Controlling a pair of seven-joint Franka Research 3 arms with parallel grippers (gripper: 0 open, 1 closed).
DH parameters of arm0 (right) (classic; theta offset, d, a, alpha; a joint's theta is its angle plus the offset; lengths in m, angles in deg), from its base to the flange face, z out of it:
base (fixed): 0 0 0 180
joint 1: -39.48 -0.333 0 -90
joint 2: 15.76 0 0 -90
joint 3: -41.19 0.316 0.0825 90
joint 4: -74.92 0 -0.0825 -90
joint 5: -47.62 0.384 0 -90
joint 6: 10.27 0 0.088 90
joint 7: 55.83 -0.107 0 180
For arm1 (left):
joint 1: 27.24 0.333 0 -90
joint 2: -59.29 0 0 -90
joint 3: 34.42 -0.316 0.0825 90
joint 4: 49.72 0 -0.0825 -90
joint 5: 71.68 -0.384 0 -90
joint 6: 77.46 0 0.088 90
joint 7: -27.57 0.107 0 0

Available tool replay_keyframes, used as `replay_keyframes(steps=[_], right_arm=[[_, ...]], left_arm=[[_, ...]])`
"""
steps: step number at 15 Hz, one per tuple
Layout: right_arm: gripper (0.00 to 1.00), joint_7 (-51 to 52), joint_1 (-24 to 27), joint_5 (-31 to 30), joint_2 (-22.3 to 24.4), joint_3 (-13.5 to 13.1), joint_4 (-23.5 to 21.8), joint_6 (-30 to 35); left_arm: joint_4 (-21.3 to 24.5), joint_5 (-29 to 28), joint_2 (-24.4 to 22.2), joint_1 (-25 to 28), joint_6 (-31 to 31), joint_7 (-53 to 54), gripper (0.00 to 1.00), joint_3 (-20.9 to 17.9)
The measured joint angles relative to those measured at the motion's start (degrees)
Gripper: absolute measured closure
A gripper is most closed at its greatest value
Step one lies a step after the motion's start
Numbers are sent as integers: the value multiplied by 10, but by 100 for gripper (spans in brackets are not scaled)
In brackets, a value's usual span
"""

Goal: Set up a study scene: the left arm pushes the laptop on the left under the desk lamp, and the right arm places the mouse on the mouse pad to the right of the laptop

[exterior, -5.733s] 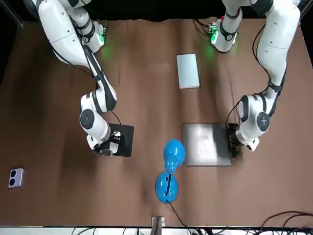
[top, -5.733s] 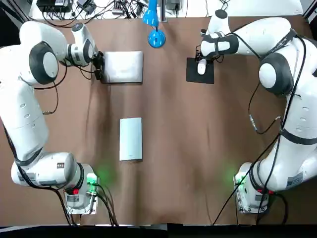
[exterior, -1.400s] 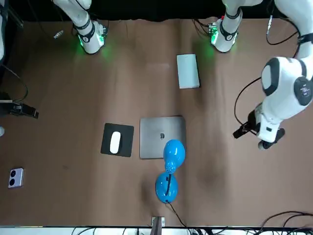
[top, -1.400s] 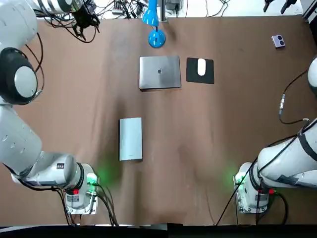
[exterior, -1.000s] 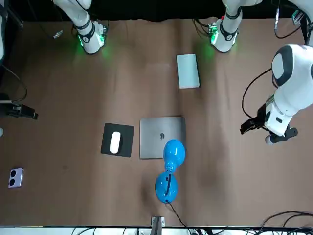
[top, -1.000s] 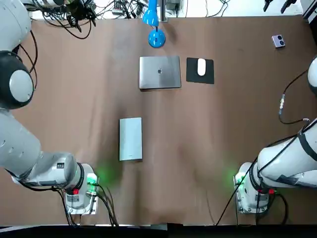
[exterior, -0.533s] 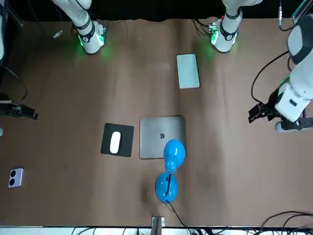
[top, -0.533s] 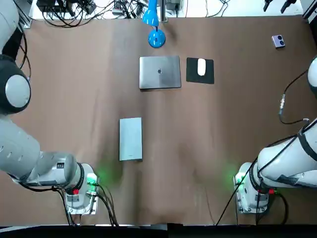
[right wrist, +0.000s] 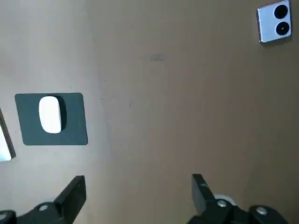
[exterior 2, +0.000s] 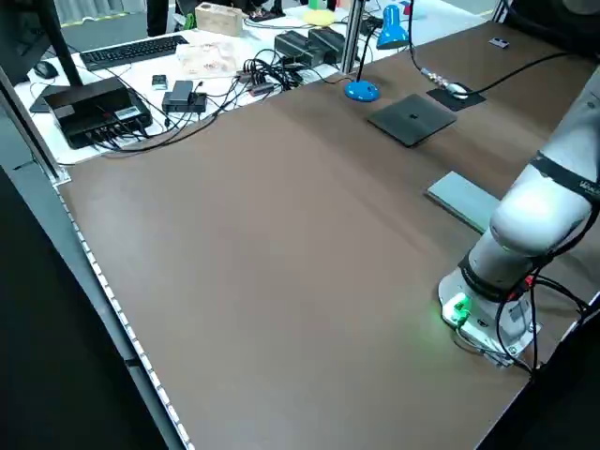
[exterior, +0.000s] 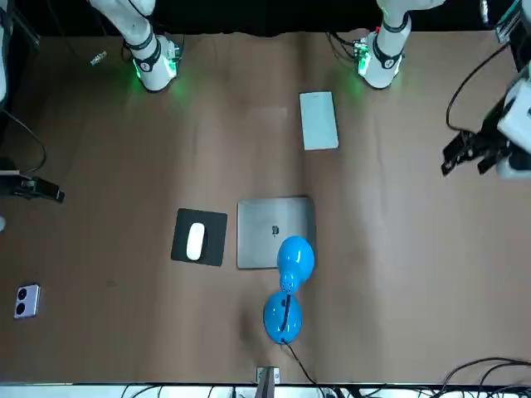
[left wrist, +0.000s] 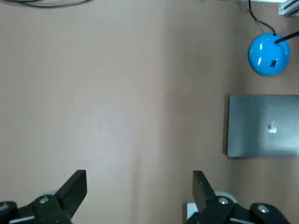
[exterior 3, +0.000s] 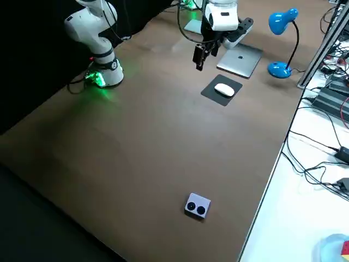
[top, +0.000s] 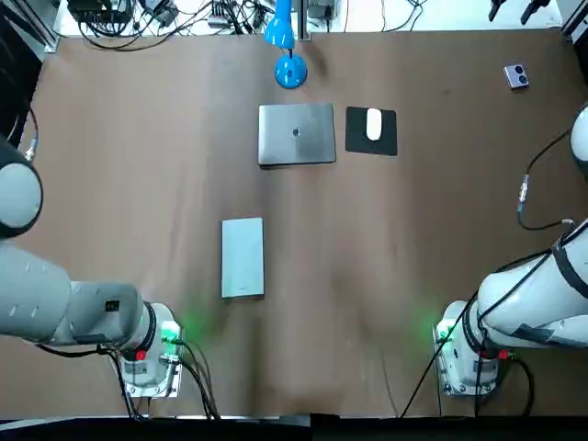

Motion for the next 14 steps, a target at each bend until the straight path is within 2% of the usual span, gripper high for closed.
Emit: replay_keyframes(steps=[3, 5, 9, 14], right_arm=[[0, 0, 0, 0, 0, 0, 0, 0], [0, 0, 0, 0, 0, 0, 0, 0], [0, 0, 0, 0, 0, 0, 0, 0], [0, 0, 0, 0, 0, 0, 0, 0]], left_arm=[[0, 0, -25, 12, -27, 0, 0, 1], [2, 0, -24, 12, -27, 1, 0, 0], [-2, -2, -1, -29, -21, 0, 0, -23], [-44, -3, 42, -25, -17, 3, 0, -31]])
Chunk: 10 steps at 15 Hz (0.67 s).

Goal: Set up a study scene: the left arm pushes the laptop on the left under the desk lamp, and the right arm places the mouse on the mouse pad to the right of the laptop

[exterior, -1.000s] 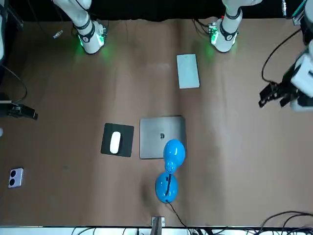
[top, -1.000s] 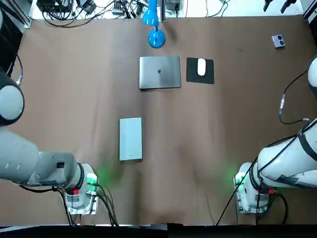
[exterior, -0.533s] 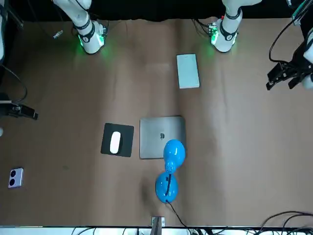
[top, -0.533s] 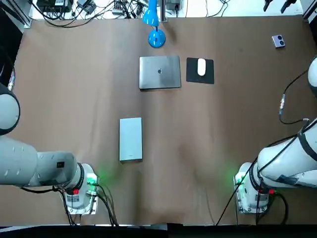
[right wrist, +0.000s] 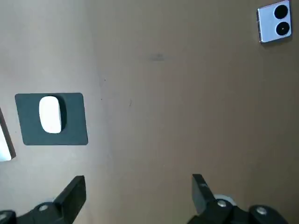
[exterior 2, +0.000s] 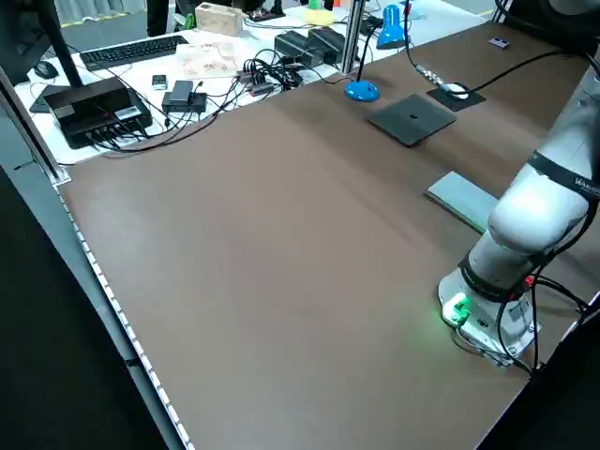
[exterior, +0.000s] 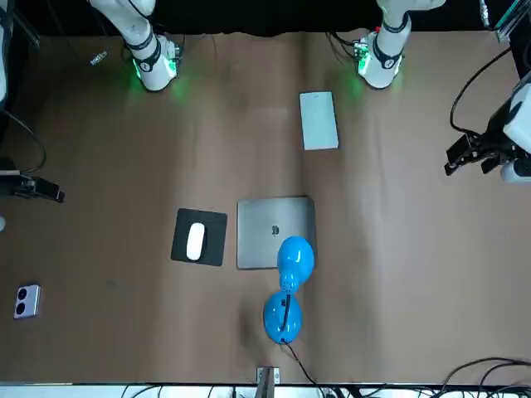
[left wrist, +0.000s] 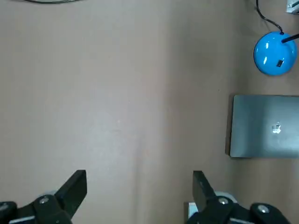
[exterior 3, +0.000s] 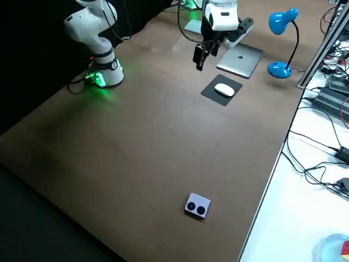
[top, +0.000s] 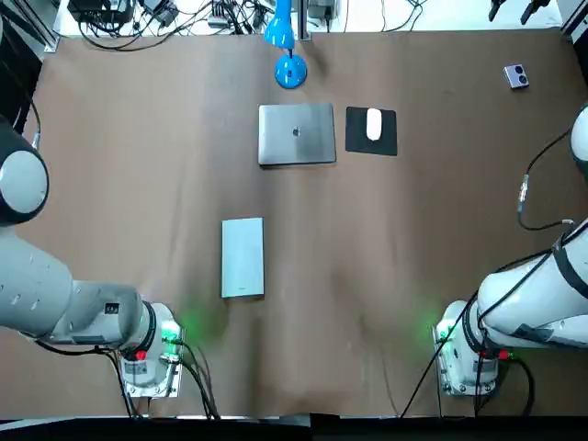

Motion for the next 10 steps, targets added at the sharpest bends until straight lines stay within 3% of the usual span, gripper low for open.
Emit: replay_keyframes(steps=[10], right_arm=[[0, 1, 0, 0, 0, 1, 0, 0]], left_arm=[[-11, -3, 1, 19, 11, 57, 0, -15]])
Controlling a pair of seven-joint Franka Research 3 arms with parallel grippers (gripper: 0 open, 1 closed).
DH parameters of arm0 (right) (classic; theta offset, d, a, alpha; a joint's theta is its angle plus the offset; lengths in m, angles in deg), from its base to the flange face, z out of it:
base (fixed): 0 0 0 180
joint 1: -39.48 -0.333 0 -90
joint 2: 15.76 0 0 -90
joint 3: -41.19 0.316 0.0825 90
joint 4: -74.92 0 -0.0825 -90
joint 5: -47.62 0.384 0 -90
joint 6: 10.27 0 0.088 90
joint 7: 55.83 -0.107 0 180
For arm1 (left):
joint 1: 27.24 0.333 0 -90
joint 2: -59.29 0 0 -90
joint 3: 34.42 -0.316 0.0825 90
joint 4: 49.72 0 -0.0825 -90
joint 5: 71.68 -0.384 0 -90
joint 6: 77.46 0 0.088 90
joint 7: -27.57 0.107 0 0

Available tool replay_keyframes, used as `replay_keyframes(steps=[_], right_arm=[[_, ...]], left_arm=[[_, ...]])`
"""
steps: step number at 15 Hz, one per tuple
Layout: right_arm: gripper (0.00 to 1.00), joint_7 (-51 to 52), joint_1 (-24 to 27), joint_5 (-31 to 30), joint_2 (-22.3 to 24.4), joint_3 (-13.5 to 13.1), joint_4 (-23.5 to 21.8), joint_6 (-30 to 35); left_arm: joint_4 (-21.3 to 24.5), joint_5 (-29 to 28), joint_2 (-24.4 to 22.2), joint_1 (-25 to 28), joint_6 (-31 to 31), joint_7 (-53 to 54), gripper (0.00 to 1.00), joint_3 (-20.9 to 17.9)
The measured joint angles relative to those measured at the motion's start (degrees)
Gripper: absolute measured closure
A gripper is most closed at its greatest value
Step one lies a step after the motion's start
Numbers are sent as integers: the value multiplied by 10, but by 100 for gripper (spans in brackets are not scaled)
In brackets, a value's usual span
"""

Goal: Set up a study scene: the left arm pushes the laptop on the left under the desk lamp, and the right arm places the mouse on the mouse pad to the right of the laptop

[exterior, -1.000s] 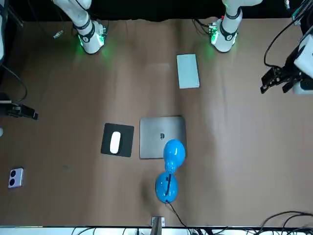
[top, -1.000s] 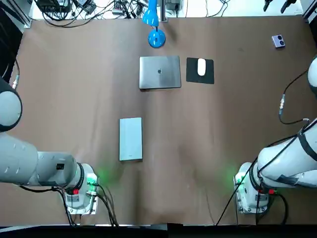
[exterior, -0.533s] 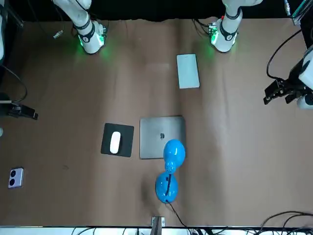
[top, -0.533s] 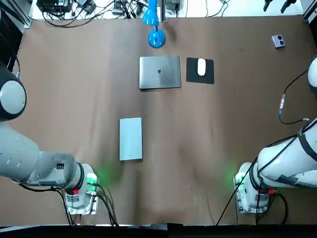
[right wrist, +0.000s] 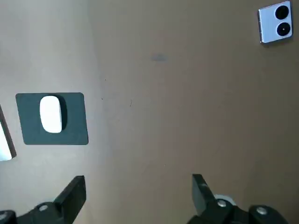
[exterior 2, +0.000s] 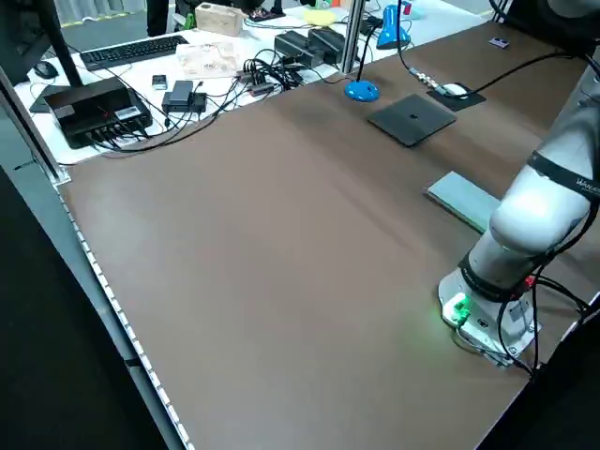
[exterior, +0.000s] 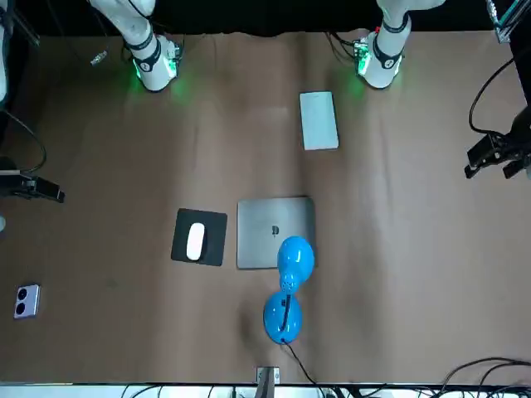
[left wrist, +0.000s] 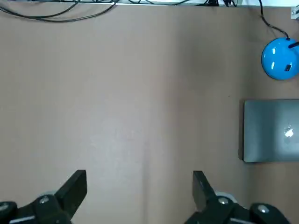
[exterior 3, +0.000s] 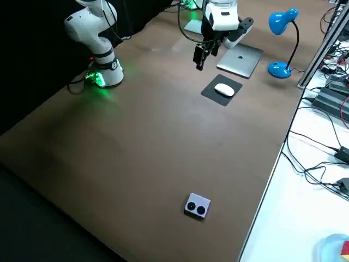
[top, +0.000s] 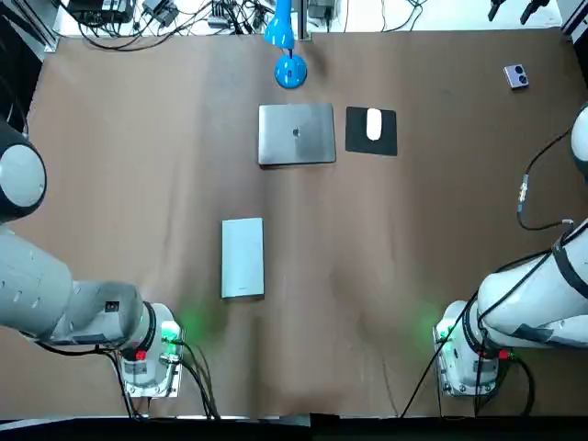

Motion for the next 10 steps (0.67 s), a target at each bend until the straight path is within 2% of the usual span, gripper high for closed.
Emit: replay_keyframes(steps=[10], right_arm=[[0, 0, 0, 0, 1, 2, 0, 0]], left_arm=[[-3, 0, 0, 1, 6, 25, 0, 0]])
